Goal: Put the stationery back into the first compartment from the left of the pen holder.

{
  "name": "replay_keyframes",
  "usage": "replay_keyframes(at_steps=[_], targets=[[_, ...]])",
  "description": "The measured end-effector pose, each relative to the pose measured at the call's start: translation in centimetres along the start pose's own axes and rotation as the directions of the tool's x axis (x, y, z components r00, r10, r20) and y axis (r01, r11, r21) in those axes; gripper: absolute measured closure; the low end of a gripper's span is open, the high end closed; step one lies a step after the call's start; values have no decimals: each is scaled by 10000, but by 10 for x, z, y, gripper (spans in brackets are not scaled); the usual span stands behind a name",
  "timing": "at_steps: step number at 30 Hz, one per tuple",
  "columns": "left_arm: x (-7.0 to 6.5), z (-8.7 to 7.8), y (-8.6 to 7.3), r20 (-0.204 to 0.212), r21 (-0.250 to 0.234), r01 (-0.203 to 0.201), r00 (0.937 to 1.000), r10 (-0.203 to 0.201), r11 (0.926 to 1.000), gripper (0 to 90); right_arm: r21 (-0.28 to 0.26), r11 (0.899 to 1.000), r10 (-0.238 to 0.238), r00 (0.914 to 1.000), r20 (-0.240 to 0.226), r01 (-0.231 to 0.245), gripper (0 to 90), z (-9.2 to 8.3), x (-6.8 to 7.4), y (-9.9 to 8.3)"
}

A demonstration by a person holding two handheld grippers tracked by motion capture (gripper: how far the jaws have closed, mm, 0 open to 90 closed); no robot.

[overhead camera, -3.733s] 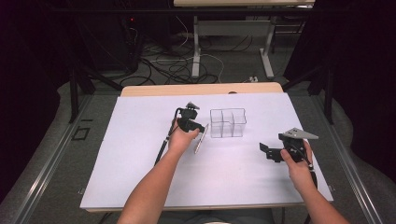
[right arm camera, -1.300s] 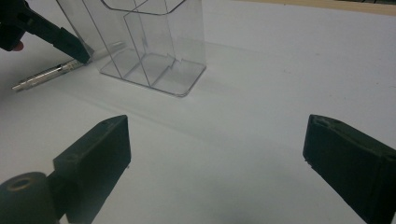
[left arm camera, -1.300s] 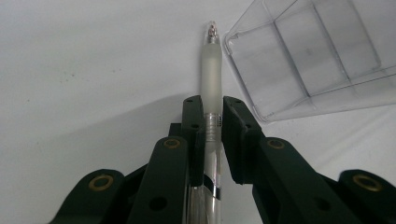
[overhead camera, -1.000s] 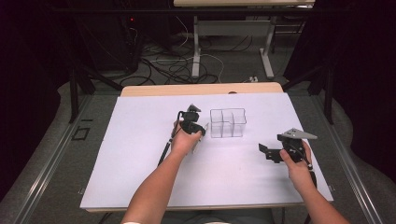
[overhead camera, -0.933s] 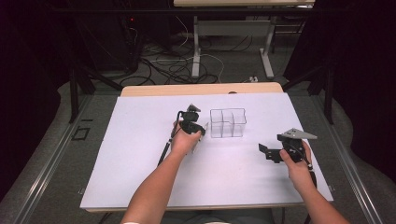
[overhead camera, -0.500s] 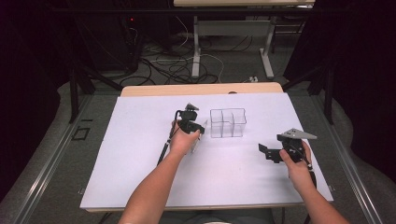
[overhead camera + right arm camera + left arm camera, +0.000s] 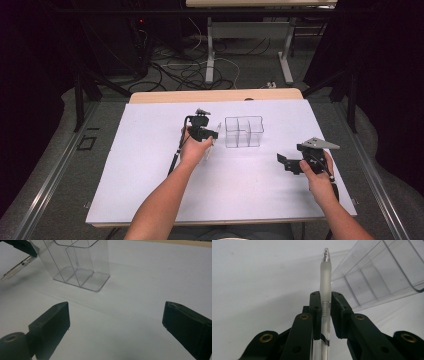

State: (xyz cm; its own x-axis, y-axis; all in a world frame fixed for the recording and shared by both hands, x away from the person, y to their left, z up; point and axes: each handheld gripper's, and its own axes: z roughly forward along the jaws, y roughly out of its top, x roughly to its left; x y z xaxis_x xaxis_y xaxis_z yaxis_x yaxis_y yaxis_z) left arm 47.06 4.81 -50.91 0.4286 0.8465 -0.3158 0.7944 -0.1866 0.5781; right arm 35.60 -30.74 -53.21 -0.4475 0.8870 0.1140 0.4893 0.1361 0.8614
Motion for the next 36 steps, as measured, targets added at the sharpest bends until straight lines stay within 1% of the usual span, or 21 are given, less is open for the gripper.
replay_keyframes(at_steps=[1,5,7,8,9,12,13,15,16,17,18,21,22,23,25,27,29,30,31,34,36], targets=[[-1,-1,0,-77,-92,-27,10000,26,10000,801,-3,10000,23,10000,-1,-23,72,0,0,0],[0,-7,2,48,-413,-32,10000,34,9991,801,-5,10000,22,10000,3,-22,73,0,0,0],[0,-9,2,43,-552,-31,10000,33,9985,801,-6,10000,16,10000,-2,-16,73,0,0,0],[0,-11,3,92,-532,-98,9999,103,9985,801,-8,10000,27,10000,9,-27,73,0,0,0],[0,-12,3,37,-662,-71,10000,74,9978,801,-10,10000,29,10000,14,-29,73,0,0,0],[1,-17,5,118,-845,-166,9998,177,9963,801,-14,10000,18,10000,52,-18,72,0,-1,0],[1,-19,5,97,-969,-103,9999,113,9952,801,-8,10000,10,10000,45,-10,73,0,-1,1],[1,-22,7,104,-1149,-124,9999,137,9933,801,-47,10000,47,10000,51,-46,72,1,-1,1],[2,-25,7,144,-1159,-174,9997,192,9931,801,-55,10000,62,10000,19,-62,72,2,-1,1],[1,-26,8,122,-1308,-166,9998,183,9913,801,-33,10000,-24,10000,50,24,73,2,-1,1],[1,-28,8,162,-1402,-161,9997,185,9900,801,-25,10000,-5,10000,39,5,72,3,-1,1],[2,-31,10,203,-1624,-174,9996,209,9866,801,37,10000,38,10000,0,-38,72,3,0,1],[1,-33,10,208,-1641,-167,9996,204,9863,801,-27,10000,31,10000,-54,-31,73,3,-1,1],[1,-33,11,260,-1731,-176,9994,224,9847,801,6,10000,31,10000,10,-31,72,3,-1,1],[-1,-36,13,277,-1759,-260,9991,313,9841,801,-25,10000,72,10000,-2,-72,73,2,-1,0],[-4,-38,15,322,-1894,-348,9986,416,9813,801,-22,9999,115,9999,23,-115,72,1,-1,0],[-8,-41,19,421,-2089,-422,9978,521,9770,801,-27,9999,97,10000,-4,-97,72,1,-1,0],[-10,-42,22,473,-2235,-522,9968,643,9733,801,-48,9999,93,10000,36,-93,72,1,-2,0],[-13,-44,25,538,-2320,-507,9964,649,9714,801,-46,9999,108,9999,23,-108,73,1,-2,0],[-24,-50,35,756,-2884,-578,9937,829,9558,801,3,10000,94,10000,14,-94,72,1,-2,-1],[-33,-53,42,903,-3220,-727,9901,1071,9439,801,14,9999,137,9999,24,-137,73,1,-2,-1]])
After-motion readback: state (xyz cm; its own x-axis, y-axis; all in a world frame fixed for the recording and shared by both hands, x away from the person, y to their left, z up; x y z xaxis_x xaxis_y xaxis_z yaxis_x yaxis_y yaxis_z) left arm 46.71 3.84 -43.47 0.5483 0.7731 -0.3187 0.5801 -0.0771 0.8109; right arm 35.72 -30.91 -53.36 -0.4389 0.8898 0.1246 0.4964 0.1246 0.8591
